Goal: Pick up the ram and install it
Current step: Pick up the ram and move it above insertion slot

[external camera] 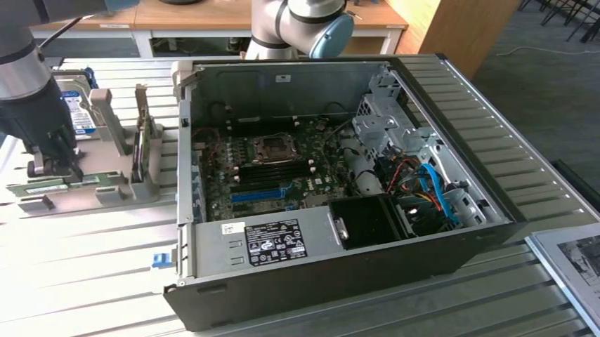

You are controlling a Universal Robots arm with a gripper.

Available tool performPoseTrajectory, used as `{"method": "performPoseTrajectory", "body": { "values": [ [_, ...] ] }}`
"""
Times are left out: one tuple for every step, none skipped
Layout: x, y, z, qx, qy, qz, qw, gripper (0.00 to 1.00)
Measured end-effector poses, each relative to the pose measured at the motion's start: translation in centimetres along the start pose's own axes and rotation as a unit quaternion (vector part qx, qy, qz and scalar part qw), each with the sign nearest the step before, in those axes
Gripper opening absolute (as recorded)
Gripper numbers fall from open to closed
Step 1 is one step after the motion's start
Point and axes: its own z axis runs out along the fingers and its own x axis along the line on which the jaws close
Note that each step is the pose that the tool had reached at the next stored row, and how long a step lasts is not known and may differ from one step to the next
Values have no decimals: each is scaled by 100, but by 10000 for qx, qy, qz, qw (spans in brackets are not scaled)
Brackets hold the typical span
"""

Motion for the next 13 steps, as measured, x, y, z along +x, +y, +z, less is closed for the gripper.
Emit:
{"method": "performPoseTrajectory", "body": {
  "values": [
    [0, 1, -12, 0, 0, 0, 10000, 12],
    [0, 1, -23, 0, 0, 0, 10000, 12],
    [0, 1, -35, 0, 0, 1, 10000, 12],
    [0, 2, -47, 0, 0, 2, 10000, 12],
    [-1, 2, -62, 1, 0, 4, 10000, 12],
    [-1, 3, -76, 0, 0, 5, 10000, 12],
    [-1, 4, -88, 0, 0, 8, 10000, 12],
    [-1, 4, -100, 0, 0, 9, 10000, 12],
    [-1, 5, -112, 0, 0, 11, 10000, 12],
    [-1, 5, -124, 0, -1, 13, 10000, 12],
    [-2, 5, -137, 0, -1, 15, 10000, 12],
    [-2, 6, -149, 1, -1, 17, 10000, 12],
    [-2, 7, -162, 1, -1, 20, 10000, 12]
  ]
}}
